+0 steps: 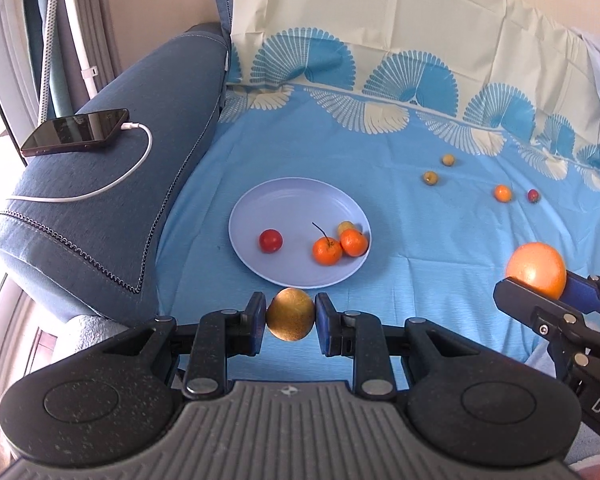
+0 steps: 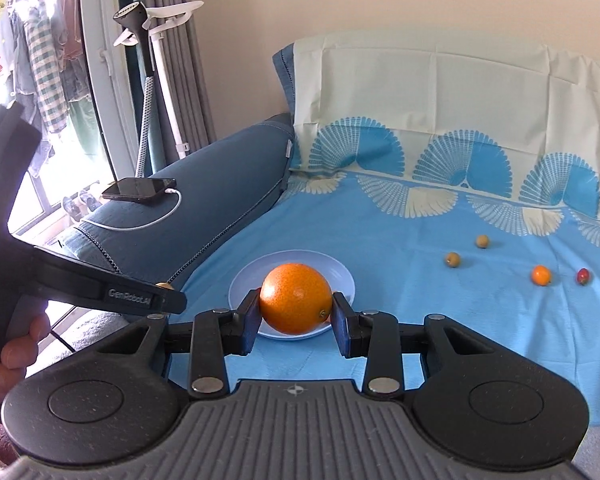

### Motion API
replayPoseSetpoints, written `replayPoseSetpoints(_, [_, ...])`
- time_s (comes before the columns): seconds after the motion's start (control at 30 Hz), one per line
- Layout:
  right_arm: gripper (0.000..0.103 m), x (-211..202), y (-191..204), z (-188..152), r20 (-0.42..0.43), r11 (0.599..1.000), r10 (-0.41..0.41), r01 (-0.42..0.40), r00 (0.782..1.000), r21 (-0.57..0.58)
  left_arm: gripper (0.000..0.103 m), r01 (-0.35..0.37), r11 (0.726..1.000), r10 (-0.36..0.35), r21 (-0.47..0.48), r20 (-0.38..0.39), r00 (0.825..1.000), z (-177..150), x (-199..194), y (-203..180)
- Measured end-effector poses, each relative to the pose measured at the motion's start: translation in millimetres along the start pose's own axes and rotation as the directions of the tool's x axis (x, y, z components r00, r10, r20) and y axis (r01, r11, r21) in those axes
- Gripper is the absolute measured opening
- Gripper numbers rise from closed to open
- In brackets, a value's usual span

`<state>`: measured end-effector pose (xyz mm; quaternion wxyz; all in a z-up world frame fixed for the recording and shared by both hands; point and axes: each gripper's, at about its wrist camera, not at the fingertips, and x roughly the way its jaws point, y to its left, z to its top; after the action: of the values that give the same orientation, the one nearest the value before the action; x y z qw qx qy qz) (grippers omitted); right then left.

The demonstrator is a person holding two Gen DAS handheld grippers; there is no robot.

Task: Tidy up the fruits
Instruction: 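Carry the tan fruit and tangerine in both tools over the plate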

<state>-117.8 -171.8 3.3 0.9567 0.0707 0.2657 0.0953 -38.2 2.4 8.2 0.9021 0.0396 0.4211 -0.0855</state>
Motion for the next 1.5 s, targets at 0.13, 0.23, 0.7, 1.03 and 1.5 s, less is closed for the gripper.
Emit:
replayPoseSetpoints(0.13, [0.039,0,2,-1,0.001,1.000,-0.007,0.007,1.000,-0.008,0.029,0.007,1.000,-0.006,-0.008,0.010,1.000,-1,-2,3])
replayPoseSetpoints(0.23, [0.039,-1,4,-1,0.002,1.000,-0.007,0.007,1.000,-0.017,0.029,0.007,1.000,-0.007,-0.012,0.012,1.000,-2,-2,4])
replayPoseSetpoints(0.7, [0.039,1,2,-2,-0.004,1.000,-0.005,0.005,1.000,-0.015,0.029,0.004,1.000,-0.004,-0.016,0.013,1.000,-3,-1,5])
replayPoseSetpoints(1.03, [0.039,5,1,-2,-0.016,1.000,-0.003,0.003,1.000,-0.012,0.029,0.002,1.000,-0.002,-0.020,0.001,1.000,-1,5,5])
replayPoseSetpoints(1.5, [0.039,14,1,0,-0.041,1.000,-0.004,0.004,0.999,-0.014,0.029,0.003,1.000,-0.004,-0.024,-0.012,1.000,3,14,8])
